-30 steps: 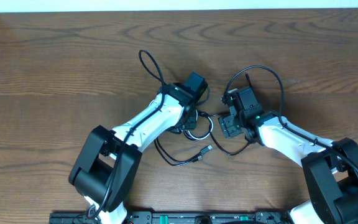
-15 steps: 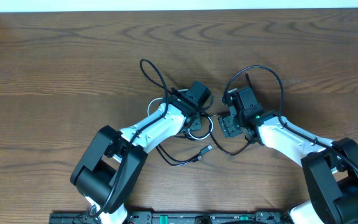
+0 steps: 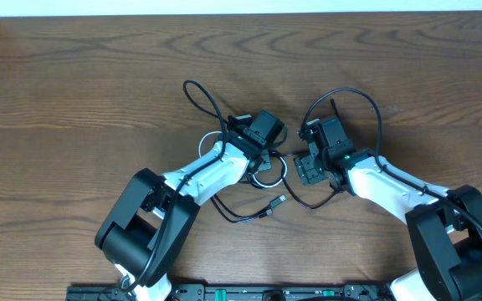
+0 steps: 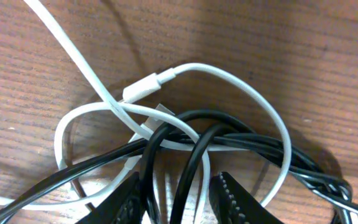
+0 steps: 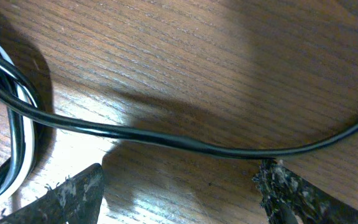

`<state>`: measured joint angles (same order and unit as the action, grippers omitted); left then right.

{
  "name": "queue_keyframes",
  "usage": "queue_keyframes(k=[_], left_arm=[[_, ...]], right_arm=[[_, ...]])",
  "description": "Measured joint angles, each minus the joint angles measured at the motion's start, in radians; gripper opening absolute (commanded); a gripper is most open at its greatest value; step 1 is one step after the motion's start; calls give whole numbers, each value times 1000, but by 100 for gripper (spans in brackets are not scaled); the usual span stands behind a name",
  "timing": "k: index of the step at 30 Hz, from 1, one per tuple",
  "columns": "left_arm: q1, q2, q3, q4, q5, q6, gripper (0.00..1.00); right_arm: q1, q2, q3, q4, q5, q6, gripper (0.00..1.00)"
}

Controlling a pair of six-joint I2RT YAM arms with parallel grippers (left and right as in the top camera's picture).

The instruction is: Untangle cables

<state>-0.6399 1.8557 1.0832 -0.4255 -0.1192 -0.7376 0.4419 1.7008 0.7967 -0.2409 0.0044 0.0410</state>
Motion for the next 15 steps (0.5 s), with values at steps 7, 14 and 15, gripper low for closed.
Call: queue_keyframes(k=[7, 14, 15], left_arm=[[0, 13, -5, 39, 0, -5, 36], [-3, 35, -2, 68, -34, -19, 23], [-3, 37, -1, 68, -39, -22, 10]], right_arm=[[0, 0, 0, 0, 0, 0, 77], [0, 0, 0, 0, 0, 0, 76], [0, 0, 0, 0, 0, 0, 75]])
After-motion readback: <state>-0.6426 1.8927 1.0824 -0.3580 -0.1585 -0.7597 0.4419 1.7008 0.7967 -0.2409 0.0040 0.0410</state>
